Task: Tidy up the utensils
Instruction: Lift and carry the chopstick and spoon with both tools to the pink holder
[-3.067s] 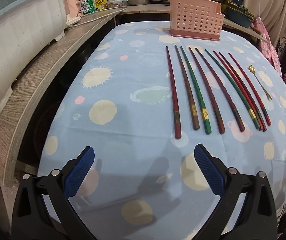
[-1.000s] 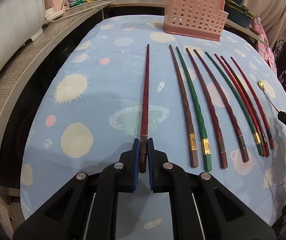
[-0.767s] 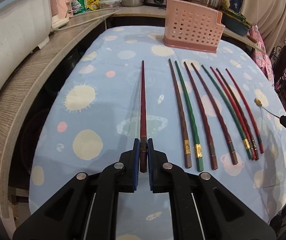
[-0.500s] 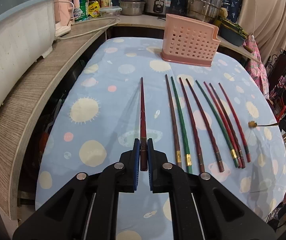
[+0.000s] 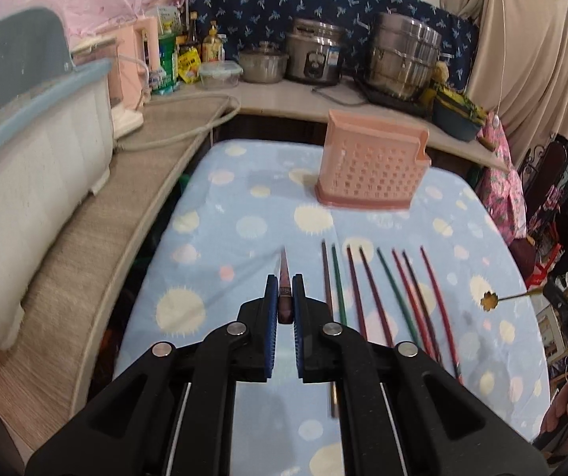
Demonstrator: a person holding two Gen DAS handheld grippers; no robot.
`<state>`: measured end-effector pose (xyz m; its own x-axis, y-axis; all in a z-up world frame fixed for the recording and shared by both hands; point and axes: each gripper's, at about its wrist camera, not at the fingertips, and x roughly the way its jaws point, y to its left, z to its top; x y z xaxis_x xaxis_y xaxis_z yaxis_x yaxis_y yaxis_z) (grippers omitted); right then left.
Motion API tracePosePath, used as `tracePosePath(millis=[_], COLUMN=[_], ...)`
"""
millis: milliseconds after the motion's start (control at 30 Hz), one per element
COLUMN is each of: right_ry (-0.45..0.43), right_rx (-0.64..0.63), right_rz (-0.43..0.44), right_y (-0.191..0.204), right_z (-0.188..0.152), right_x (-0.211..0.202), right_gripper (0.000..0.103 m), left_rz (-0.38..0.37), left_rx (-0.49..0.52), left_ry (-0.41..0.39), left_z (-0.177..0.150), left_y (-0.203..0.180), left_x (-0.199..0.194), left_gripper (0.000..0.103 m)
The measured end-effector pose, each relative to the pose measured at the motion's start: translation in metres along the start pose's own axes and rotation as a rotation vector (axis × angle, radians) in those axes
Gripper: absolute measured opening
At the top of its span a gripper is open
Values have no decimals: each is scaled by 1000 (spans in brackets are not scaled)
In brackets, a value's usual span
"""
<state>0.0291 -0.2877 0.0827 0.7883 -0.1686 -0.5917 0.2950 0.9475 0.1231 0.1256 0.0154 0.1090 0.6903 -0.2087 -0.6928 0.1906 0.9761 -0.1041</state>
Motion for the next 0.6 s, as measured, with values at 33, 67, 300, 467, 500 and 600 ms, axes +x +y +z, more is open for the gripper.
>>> tracePosePath(millis=[33, 67, 300, 467, 500, 600], right_ry=[-5, -12, -70, -95, -95, -102], right_rx=[2, 3, -12, 0, 11, 35], right_rz=[5, 11, 53, 73, 83, 115], right_y=[2, 3, 18, 26, 26, 31], right_z=[5, 11, 63, 103, 110, 135], right_x=[1, 2, 15, 38, 44, 62], right_gripper=[2, 2, 2, 2, 2, 2], left_rz=[10, 15, 14, -9, -9, -24], left_rx=[3, 3, -19, -33, -37, -46], left_ry=[-18, -35, -124, -217, -233, -294], left_z=[9, 20, 89, 141, 150, 179], left_y=[-1, -1, -3, -10, -12, -19], left_x=[-1, -2, -3, -13, -14, -22], left_gripper=[7, 7, 7, 7, 7, 7])
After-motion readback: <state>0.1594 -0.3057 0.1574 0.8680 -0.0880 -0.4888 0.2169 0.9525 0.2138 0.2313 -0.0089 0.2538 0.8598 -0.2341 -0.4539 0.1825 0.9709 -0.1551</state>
